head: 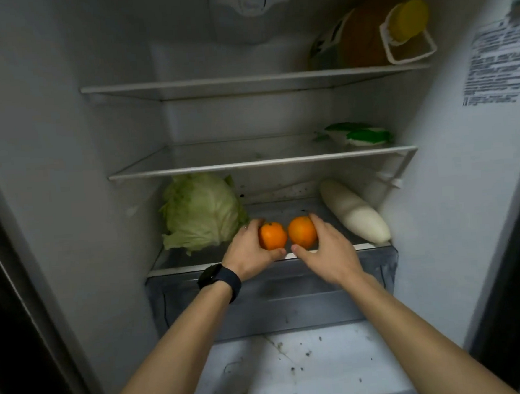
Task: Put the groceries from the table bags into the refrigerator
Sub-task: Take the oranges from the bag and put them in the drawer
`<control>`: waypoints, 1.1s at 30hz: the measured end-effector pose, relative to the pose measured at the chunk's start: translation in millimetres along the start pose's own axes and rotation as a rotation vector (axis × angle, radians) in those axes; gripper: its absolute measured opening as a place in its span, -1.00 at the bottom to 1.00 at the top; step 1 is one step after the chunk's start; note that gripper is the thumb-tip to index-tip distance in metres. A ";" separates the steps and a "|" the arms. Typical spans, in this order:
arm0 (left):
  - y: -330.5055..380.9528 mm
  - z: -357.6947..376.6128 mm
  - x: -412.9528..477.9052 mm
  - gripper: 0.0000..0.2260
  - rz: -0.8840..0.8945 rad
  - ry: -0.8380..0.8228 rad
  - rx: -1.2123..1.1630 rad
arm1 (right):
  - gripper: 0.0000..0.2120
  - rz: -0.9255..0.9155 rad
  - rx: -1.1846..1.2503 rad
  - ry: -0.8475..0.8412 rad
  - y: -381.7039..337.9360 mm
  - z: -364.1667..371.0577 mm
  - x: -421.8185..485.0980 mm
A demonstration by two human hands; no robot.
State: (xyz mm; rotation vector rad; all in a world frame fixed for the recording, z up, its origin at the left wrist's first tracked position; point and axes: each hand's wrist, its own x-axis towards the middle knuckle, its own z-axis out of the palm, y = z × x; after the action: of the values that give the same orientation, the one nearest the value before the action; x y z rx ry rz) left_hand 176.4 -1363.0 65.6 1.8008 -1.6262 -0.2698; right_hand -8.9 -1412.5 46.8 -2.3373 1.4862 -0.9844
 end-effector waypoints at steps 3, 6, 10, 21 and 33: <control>-0.3 -1.9 -14.0 -0.31 0.022 0.059 0.001 | -0.20 -0.026 0.042 0.017 2.5 -3.6 -9.5; -1.8 -0.4 -40.3 -0.48 0.059 0.209 -0.014 | -0.33 -0.025 0.112 0.072 8.1 -4.8 -29.7; -5.0 8.9 -82.3 -0.73 0.083 0.427 -0.116 | -0.50 -0.125 -0.041 0.165 25.8 2.9 -59.0; 14.4 44.2 -103.2 -0.83 -0.620 0.247 -1.001 | -0.41 -0.210 -0.298 0.057 41.5 7.4 -71.4; 21.3 46.9 -107.1 -0.67 -0.650 0.357 -1.133 | -0.35 -0.065 -0.385 -0.228 12.1 -30.0 -54.8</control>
State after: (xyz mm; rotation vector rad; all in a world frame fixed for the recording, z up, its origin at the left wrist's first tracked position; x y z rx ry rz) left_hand 111.6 -1278.3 13.1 1.2583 -0.3742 -0.8850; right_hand -51.5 -1365.7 40.2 -2.6634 1.6302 -0.4497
